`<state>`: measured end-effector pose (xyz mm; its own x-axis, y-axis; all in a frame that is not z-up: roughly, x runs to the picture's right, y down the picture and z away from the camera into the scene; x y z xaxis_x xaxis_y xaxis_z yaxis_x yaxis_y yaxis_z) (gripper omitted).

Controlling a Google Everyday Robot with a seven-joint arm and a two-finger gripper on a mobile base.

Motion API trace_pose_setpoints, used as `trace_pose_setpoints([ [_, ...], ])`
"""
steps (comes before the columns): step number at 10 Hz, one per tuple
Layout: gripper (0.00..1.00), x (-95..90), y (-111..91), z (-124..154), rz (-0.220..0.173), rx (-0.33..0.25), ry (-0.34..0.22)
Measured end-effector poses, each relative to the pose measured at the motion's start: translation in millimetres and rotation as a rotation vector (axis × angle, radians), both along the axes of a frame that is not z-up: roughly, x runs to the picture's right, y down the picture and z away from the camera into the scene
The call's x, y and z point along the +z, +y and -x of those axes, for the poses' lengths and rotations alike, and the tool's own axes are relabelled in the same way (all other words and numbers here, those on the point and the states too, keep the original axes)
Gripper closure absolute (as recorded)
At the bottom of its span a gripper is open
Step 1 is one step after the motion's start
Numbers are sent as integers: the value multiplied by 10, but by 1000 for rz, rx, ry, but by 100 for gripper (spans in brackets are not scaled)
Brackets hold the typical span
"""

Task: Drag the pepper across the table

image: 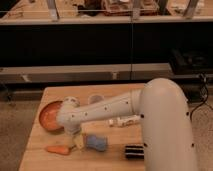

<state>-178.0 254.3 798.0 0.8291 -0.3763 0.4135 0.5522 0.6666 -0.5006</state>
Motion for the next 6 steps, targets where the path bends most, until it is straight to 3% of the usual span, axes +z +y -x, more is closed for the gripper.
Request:
trace_pose_setpoints([
  [4, 20, -169, -1, 150, 19, 68, 20],
  [6, 20, -243, 22, 212, 29, 125, 84],
])
